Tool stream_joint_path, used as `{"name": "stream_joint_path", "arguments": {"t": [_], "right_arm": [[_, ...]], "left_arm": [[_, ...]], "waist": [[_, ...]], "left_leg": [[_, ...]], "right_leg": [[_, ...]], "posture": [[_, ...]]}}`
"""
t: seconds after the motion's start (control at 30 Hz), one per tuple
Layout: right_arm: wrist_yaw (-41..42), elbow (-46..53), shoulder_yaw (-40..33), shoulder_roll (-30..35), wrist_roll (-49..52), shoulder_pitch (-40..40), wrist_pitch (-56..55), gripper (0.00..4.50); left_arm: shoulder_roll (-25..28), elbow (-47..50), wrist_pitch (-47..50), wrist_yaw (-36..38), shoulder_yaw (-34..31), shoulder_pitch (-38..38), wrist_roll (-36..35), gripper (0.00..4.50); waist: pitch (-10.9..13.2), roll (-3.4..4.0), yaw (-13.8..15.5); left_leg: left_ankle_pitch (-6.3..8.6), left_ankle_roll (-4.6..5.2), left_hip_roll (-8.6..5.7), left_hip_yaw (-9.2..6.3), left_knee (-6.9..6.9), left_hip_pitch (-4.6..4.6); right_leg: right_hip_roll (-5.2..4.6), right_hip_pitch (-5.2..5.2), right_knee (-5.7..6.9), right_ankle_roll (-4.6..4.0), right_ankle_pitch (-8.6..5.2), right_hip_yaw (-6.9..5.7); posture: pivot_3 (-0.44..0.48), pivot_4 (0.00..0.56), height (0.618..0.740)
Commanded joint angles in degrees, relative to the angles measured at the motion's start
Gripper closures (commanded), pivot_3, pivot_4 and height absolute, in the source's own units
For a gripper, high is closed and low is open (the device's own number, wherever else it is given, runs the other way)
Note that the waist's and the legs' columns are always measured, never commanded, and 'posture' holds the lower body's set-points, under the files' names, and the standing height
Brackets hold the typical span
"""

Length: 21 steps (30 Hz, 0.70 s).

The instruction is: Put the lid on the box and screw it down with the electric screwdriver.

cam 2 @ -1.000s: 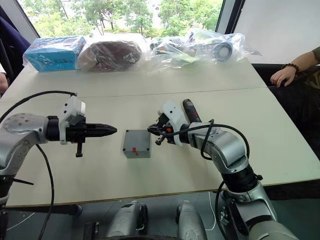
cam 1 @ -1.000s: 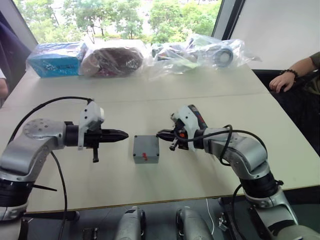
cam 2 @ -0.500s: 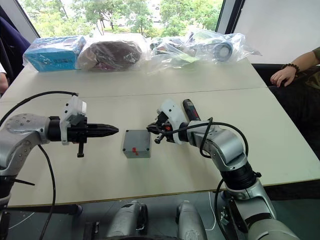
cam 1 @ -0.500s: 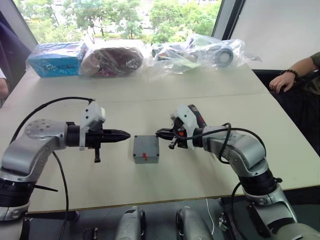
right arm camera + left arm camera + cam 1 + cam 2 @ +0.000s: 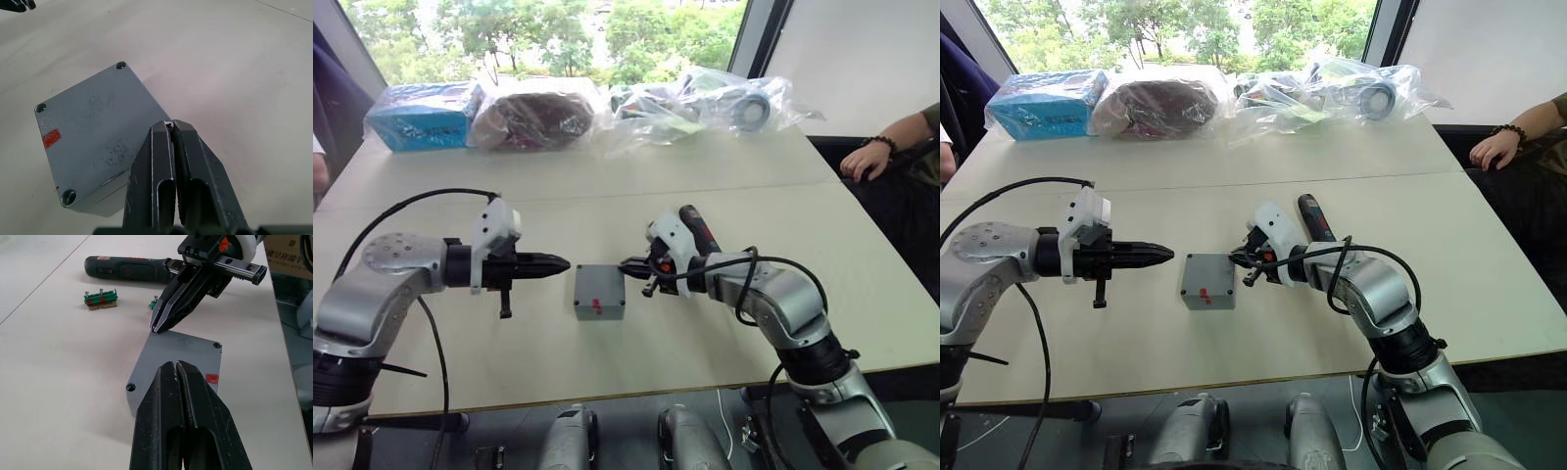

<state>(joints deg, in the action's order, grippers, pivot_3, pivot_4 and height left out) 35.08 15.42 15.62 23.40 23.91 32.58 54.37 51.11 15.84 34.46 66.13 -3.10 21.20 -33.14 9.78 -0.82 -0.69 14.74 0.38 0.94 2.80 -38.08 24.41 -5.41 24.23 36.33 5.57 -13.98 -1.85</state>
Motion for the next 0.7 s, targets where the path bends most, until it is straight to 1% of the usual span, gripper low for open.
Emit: {"name": "stream_joint_path", "arguments": {"t": [0.03, 0.13, 0.17, 0.2, 0.23, 0.3, 0.33, 0.37, 0.4, 0.43, 0.47, 0.5, 0.53, 0.6, 0.67, 0.7], "right_arm": [[0.73, 0.17, 0.45, 0.24, -0.67, -0.33, -1.08, 4.44], [2.05, 0.83, 0.22, 0.45, -0.14, -0.63, -1.27, 4.44], [2.83, 1.54, -0.2, 0.49, 0.72, -0.73, -1.0, 3.91], [3.67, 2.53, -0.55, 0.62, 1.62, -0.83, -0.69, 3.65], [3.96, 3.5, -0.63, 0.75, 1.86, -0.89, -0.62, 3.17], [3.47, 4.16, -0.66, 0.88, 1.4, -0.69, -0.27, 2.47], [3.42, 4.46, -0.59, 1.19, 1.05, -0.57, -0.41, 2.01], [3.43, 4.86, -0.72, 1.64, 0.81, -0.46, -0.44, 1.69], [3.54, 5.45, -1.22, 2.26, 0.88, -0.34, -0.36, 1.23], [3.65, 5.95, -1.74, 2.81, 1.07, -0.24, -0.23, 0.92], [3.72, 6.29, -2.23, 3.34, 1.29, -0.18, -0.07, 0.5], [3.65, 6.58, -2.62, 4.02, 1.22, -0.1, -0.04, 0.25], [3.62, 6.98, -3.18, 5.55, 0.81, 0.01, 0.28, 0.04], [3.19, 7.46, -4.36, 8.62, -0.4, 0.43, 0.53, 0.04], [0.83, 7.01, -6.65, 10.58, -1.45, 2.06, 2.32, 0.04], [-0.26, 6.78, -6.51, 12.21, -2.99, 3.38, 3.32, 0.04]], "left_arm": [[0.25, 1.33, -0.26, -0.01, -0.63, 0.87, -0.37, 4.5], [0.24, 1.35, -0.23, -0.09, -0.53, 0.94, -0.3, 4.5], [0.22, 1.35, -0.21, -0.1, -0.48, 1.0, -0.31, 4.5], [0.18, 1.34, -0.18, -0.13, -0.44, 1.08, -0.32, 4.5], [0.15, 1.39, -0.15, -0.16, -0.43, 1.08, -0.36, 4.5], [0.03, 1.39, -0.18, -0.22, -0.28, 1.22, -0.32, 4.5], [-0.04, 1.39, -0.18, -0.23, -0.21, 1.29, -0.34, 4.5], [-0.13, 1.37, -0.19, -0.24, -0.11, 1.39, -0.34, 4.5], [-0.22, 1.36, -0.22, -0.22, -0.04, 1.49, -0.38, 4.5], [-0.3, 1.33, -0.25, -0.2, 0.02, 1.59, -0.41, 4.5], [-0.41, 1.3, -0.27, -0.24, 0.11, 1.68, -0.4, 4.5], [-0.56, 1.24, -0.28, -0.28, 0.2, 1.81, -0.39, 4.5], [-0.83, 1.16, -0.35, -0.37, 0.39, 2.0, -0.29, 4.5], [-1.47, 1.03, -0.51, -0.53, 0.71, 2.35, -0.14, 4.5], [-2.09, 0.88, -0.66, -0.69, 0.94, 2.69, -0.05, 4.5], [-2.43, 0.74, -0.78, -0.73, 1.08, 2.9, 0.03, 4.5]], "waist": [[0.0, 0.0, 0.0], [0.0, 0.0, 0.01], [0.0, 0.0, 0.01], [0.0, 0.0, 0.02], [0.0, 0.0, 0.02], [0.0, 0.0, 0.0], [0.0, 0.0, 0.01], [0.0, 0.0, 0.03], [0.0, 0.0, 0.06], [0.0, 0.0, 0.08], [0.0, 0.0, 0.08], [0.0, 0.0, 0.1], [0.0, 0.0, 0.12], [0.0, 0.0, 0.11], [0.0, 0.0, 0.08], [0.0, 0.0, 0.08]], "left_leg": [[0.0, 0.0, 0.0, 0.0, 0.0, 0.0], [0.0, 0.0, 0.0, 0.0, 0.0, 0.0], [0.0, 0.0, 0.0, 0.0, 0.0, 0.0], [0.0, 0.0, 0.0, 0.0, 0.0, 0.0], [0.0, 0.0, 0.0, 0.0, 0.0, 0.0], [0.0, 0.0, 0.0, 0.0, 0.0, 0.0], [0.0, 0.0, 0.0, -0.01, 0.0, 0.0], [0.0, 0.0, 0.0, 0.0, 0.0, 0.0], [0.0, 0.0, 0.0, 0.0, 0.0, 0.0], [0.0, 0.0, 0.0, 0.0, 0.0, 0.0], [0.0, 0.0, 0.0, 0.0, 0.0, 0.0], [0.0, 0.0, 0.0, 0.0, 0.0, 0.0], [0.0, 0.0, 0.0, 0.0, 0.0, 0.0], [0.0, 0.0, -0.01, 0.0, 0.0, 0.01], [0.0, 0.0, -0.01, 0.01, -0.01, 0.0], [0.0, 0.0, -0.02, 0.01, -0.02, 0.0]], "right_leg": [[0.0, 0.0, 0.0, 0.0, 0.0, 0.0], [0.0, 0.0, 0.0, 0.0, 0.0, 0.0], [0.0, 0.0, 0.0, 0.0, 0.0, 0.0], [0.0, 0.0, 0.0, 0.0, 0.0, 0.0], [0.0, 0.0, 0.0, 0.0, 0.0, 0.0], [0.0, 0.0, 0.0, 0.0, 0.0, 0.0], [0.0, 0.0, 0.0, 0.0, 0.0, 0.0], [0.0, 0.0, 0.0, 0.0, 0.0, 0.0], [0.0, 0.0, 0.0, 0.0, 0.0, 0.0], [0.0, 0.0, 0.0, 0.0, 0.0, 0.0], [-0.01, 0.0, 0.0, 0.0, 0.0, 0.0], [-0.01, 0.0, 0.0, 0.0, 0.0, 0.0], [-0.01, -0.01, 0.0, 0.0, 0.0, 0.0], [-0.01, 0.0, 0.0, 0.0, 0.0, 0.0], [-0.01, -0.01, 0.0, 0.0, 0.0, 0.01], [-0.01, -0.01, 0.0, 0.0, 0.0, 0.0]], "posture": [[0.0, 0.15, 0.74], [0.0, 0.15, 0.74], [0.0, 0.15, 0.74], [0.0, 0.15, 0.74], [0.0, 0.15, 0.74], [0.0, 0.15, 0.74], [0.0, 0.15, 0.74], [0.0, 0.15, 0.74], [0.0, 0.15, 0.74], [0.0, 0.15, 0.74], [0.0, 0.15, 0.74], [0.0, 0.15, 0.74], [0.0, 0.15, 0.74], [0.0, 0.15, 0.74], [0.0, 0.15, 0.74], [0.0, 0.15, 0.74]]}}
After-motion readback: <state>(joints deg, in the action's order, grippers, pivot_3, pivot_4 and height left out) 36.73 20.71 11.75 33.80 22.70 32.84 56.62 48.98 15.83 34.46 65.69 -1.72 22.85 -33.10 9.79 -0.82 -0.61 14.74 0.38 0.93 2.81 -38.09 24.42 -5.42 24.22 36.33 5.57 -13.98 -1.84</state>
